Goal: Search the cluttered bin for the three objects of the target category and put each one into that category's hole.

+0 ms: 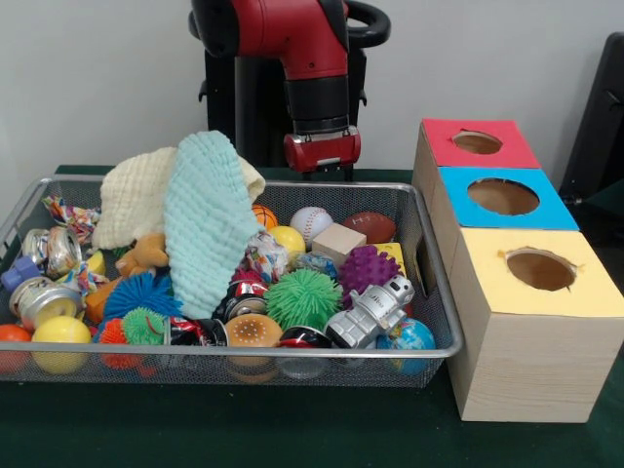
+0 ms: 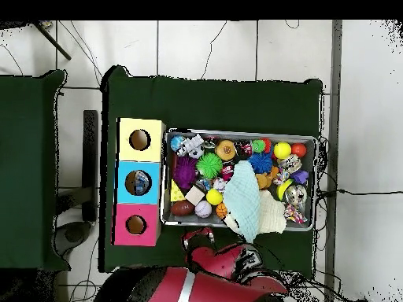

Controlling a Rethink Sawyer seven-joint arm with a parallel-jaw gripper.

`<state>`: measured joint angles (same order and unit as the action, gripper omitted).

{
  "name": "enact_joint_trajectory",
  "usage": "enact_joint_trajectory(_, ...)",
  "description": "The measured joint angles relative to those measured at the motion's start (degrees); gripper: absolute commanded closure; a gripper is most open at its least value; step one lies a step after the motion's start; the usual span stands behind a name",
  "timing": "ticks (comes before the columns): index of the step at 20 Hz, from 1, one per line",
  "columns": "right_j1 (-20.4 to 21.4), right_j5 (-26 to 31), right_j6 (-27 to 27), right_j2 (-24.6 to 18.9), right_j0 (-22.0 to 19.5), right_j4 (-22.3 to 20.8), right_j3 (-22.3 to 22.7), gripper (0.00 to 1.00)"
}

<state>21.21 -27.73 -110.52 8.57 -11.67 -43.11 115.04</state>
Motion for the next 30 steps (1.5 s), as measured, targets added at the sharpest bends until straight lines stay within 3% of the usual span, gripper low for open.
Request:
enact_joint_trajectory(22,6.3,22.5,0.0,-11.8,-7.3,-0.1,0.1,0.00)
enact_joint_trajectory(30,8.2,31.1,0.0,-15.2,-8.9,2.7,0.5,0.00)
